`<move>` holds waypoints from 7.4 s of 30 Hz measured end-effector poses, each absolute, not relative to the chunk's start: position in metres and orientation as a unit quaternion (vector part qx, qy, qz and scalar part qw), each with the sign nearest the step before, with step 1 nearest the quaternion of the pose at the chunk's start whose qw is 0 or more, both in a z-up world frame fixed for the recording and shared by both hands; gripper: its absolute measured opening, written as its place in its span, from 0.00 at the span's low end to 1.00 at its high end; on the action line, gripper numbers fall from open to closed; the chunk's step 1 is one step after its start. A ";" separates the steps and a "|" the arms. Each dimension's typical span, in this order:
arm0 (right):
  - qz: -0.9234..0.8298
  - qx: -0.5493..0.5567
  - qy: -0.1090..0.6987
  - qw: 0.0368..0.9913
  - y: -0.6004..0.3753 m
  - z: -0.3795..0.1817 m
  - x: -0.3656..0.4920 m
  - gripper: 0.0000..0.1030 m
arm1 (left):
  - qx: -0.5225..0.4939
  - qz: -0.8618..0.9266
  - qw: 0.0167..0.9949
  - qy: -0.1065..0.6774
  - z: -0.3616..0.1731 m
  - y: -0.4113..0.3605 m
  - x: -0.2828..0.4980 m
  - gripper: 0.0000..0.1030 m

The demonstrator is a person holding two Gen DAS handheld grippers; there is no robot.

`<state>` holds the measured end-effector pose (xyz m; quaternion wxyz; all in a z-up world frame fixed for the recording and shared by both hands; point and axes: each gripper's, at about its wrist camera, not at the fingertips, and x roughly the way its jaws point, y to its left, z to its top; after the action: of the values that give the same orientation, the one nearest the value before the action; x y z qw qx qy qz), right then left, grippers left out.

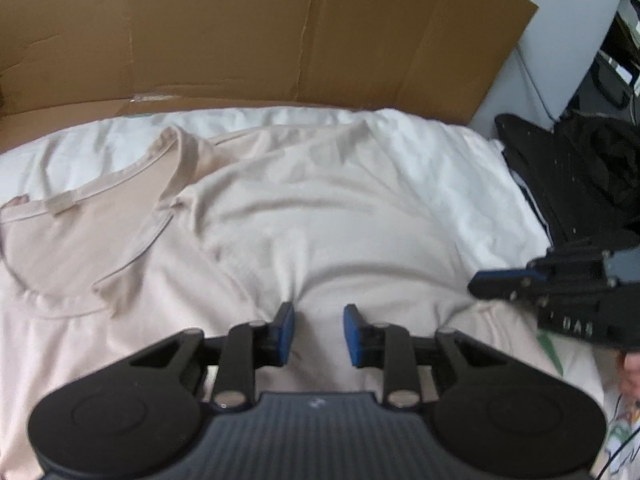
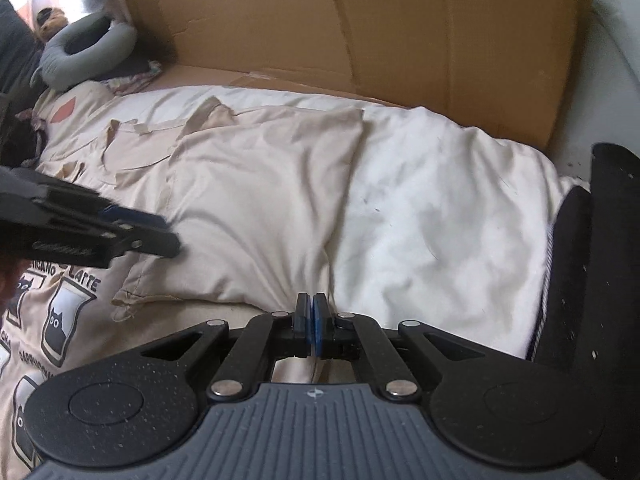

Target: Fold clothes

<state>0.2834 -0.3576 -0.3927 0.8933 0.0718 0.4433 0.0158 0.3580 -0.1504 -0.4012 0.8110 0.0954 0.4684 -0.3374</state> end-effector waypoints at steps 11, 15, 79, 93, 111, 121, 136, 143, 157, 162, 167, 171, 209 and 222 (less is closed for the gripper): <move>0.000 0.098 0.447 0.889 -0.364 -0.368 0.254 0.18 | 0.090 -0.298 0.824 0.474 -0.349 -0.059 0.346 0.45; 0.004 0.101 0.447 0.889 -0.369 -0.350 0.243 0.26 | 0.085 -0.272 0.831 0.477 -0.329 -0.017 0.343 0.46; -0.013 0.111 0.352 0.929 -0.397 -0.050 -0.059 0.65 | 0.011 -0.070 0.901 0.428 -0.120 0.246 0.031 0.74; 0.000 0.119 0.430 0.895 -0.373 -0.164 -0.069 0.65 | -0.025 -0.039 0.885 0.463 -0.202 0.259 0.022 0.74; 0.044 0.192 0.551 0.811 -0.353 -0.333 -0.048 0.51 | -0.037 -0.037 0.842 0.537 -0.322 0.268 0.029 0.67; 0.021 0.226 0.570 0.790 -0.366 -0.375 -0.036 0.32 | -0.070 -0.045 0.821 0.565 -0.363 0.271 0.038 0.50; 0.057 0.223 0.592 0.772 -0.353 -0.396 -0.037 0.31 | -0.141 -0.047 0.801 0.579 -0.382 0.291 0.036 0.28; 0.077 0.226 0.595 0.767 -0.345 -0.403 -0.035 0.31 | -0.148 -0.065 0.800 0.577 -0.390 0.284 0.037 0.28; 0.077 0.246 0.608 0.751 -0.346 -0.405 -0.035 0.04 | -0.150 -0.073 0.790 0.590 -0.393 0.281 0.026 0.23; 0.078 0.234 0.619 0.746 -0.342 -0.408 -0.032 0.12 | -0.155 -0.068 0.784 0.598 -0.394 0.280 0.024 0.21; 0.070 0.233 0.624 0.743 -0.339 -0.408 -0.031 0.10 | -0.159 -0.056 0.777 0.606 -0.395 0.280 0.017 0.08; 0.072 0.218 0.622 0.749 -0.335 -0.403 -0.031 0.01 | -0.147 -0.055 0.777 0.610 -0.390 0.277 0.020 0.04; 0.074 0.170 0.639 0.746 -0.351 -0.286 -0.078 0.00 | -0.138 -0.089 0.762 0.627 -0.278 0.278 -0.031 0.02; 0.068 0.175 0.623 0.759 -0.360 -0.242 -0.084 0.00 | -0.143 -0.094 0.776 0.608 -0.233 0.284 -0.023 0.02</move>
<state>-0.0837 -0.3601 -0.2417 0.7591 0.1746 0.6234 0.0682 -0.0233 0.2843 -0.2325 0.7756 -0.1428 0.6076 -0.0938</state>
